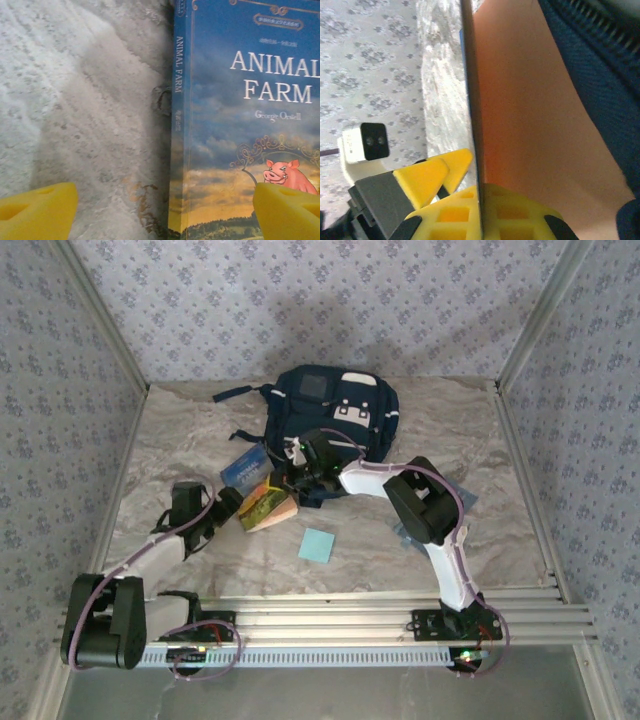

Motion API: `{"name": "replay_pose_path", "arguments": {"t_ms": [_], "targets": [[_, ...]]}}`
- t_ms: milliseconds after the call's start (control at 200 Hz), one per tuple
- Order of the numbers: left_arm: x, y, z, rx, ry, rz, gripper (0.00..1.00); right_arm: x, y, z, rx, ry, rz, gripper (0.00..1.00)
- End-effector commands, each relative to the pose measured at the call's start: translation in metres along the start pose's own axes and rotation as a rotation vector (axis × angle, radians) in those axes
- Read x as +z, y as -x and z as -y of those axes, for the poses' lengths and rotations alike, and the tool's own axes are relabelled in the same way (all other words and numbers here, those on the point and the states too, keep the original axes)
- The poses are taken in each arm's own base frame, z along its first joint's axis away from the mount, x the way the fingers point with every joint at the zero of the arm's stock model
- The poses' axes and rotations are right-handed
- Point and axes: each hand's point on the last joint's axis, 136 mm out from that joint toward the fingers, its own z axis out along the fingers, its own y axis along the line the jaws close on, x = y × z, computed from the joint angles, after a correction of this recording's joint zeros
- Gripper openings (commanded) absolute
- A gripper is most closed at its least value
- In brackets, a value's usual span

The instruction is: Pack books, pencil case, and school supplies into a backpack

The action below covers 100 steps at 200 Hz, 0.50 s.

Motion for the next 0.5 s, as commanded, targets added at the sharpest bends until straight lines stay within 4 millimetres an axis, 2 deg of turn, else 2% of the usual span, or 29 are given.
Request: {"name": "replay_pose_path", "arguments": {"t_ms": [0,280,495], "targets": [[0.003,0.013,0.023,-0.008,-0.109,0.044,0.91,-0.018,0.014,-0.035,0.032,0.139,0.040,0.00],[0.017,0.017,0.060,0.020,-0.227,0.052,0.90,-0.037,0.028,-0.036,0.082,0.201,0.084,0.00],[0.025,0.015,0.079,0.029,-0.280,0.052,0.89,-0.047,0.031,-0.030,0.093,0.200,0.103,0.00]]}}
